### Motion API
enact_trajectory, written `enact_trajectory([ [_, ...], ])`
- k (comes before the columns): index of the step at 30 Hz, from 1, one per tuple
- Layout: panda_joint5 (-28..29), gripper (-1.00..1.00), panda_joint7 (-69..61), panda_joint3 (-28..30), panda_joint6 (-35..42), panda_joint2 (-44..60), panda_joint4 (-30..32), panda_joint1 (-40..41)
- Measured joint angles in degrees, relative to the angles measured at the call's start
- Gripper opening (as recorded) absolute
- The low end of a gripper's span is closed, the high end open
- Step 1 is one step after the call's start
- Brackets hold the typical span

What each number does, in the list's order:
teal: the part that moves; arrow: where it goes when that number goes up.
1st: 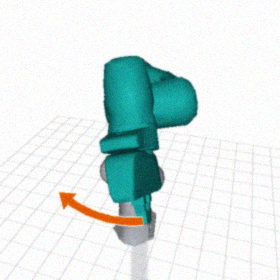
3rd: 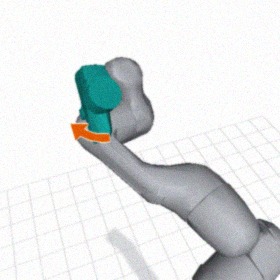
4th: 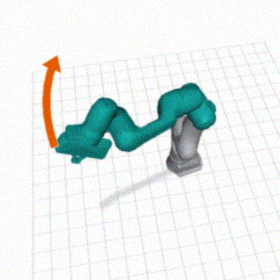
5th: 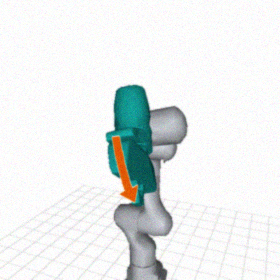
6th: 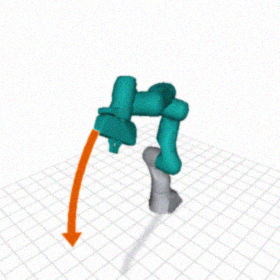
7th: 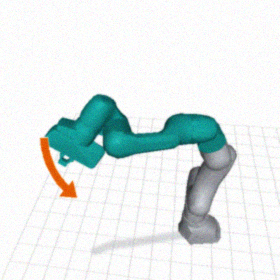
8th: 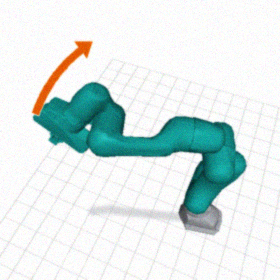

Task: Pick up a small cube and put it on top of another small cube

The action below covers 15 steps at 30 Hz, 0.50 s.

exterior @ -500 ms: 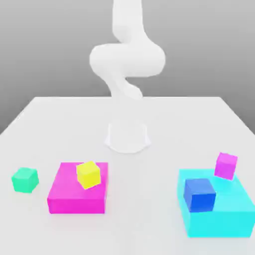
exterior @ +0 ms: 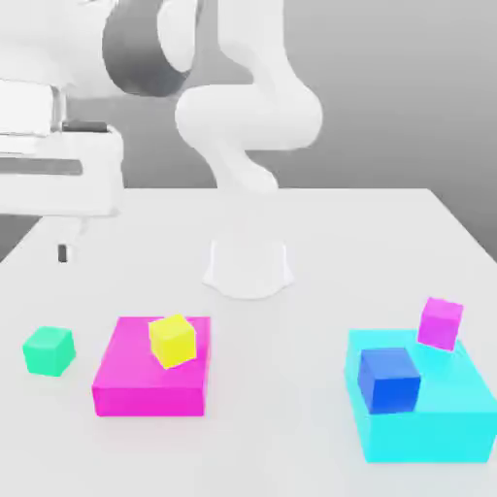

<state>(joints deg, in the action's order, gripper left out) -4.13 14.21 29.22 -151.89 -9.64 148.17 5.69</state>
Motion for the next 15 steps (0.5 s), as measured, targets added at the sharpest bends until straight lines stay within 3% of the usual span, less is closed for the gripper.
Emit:
enact_trajectory([
  [7, -7.0, 0.00, -16.0, 4.4, -7.7, 15.2, 6.0, 8.6],
  [15, -24.8, 0.00, -30.5, -11.2, -16.5, 28.6, 3.4, 21.3],
])
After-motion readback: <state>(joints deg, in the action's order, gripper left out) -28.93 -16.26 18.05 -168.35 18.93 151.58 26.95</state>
